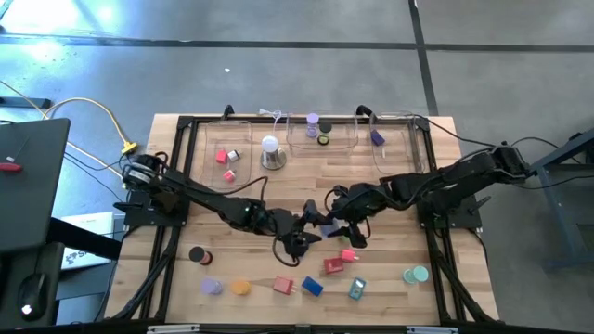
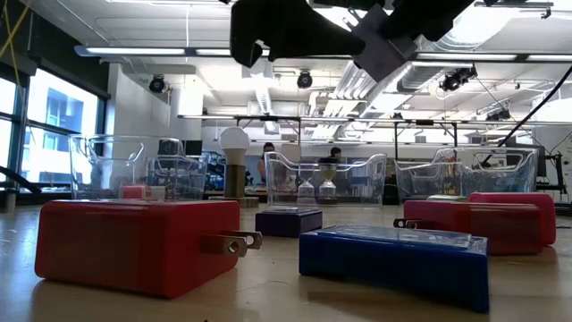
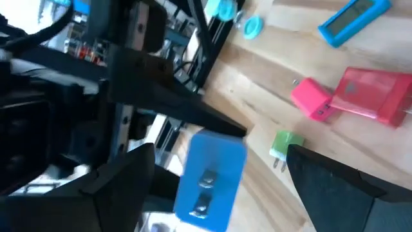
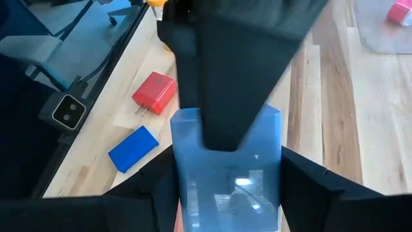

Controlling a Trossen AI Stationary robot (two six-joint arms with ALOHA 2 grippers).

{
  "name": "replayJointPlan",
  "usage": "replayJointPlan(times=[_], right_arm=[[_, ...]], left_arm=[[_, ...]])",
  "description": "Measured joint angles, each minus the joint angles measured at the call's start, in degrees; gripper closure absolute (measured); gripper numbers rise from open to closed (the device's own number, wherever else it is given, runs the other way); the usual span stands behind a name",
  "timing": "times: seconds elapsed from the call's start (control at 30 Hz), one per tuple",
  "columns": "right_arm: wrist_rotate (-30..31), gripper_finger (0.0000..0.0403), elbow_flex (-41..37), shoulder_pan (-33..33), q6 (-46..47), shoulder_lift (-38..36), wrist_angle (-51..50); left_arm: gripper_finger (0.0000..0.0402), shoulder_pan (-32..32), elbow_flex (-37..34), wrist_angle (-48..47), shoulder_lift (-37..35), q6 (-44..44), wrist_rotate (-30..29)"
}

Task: Pick & Place Office items
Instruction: Put the light blue charger adapter into the left transparent bin

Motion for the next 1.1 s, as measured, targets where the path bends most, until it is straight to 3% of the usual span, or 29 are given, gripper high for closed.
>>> replayJointPlan(times=[0.17,0.47,1.1], right_arm=[[-0.78,0.0207,0.0,-0.02,0.02,0.0,-0.41],[-0.8,0.0207,0.0,-0.04,0.42,0.02,-0.44],[-1.74,0.0207,-0.05,-0.04,0.79,0.11,-2.11]], left_arm=[[0.0057,1.14,0.02,0.85,0.56,0.25,4.04],[0.0068,1.62,0.02,3.52,2.1,1.38,5.29],[0.0266,1.67,0.07,5.99,3.77,-0.95,5.46]])
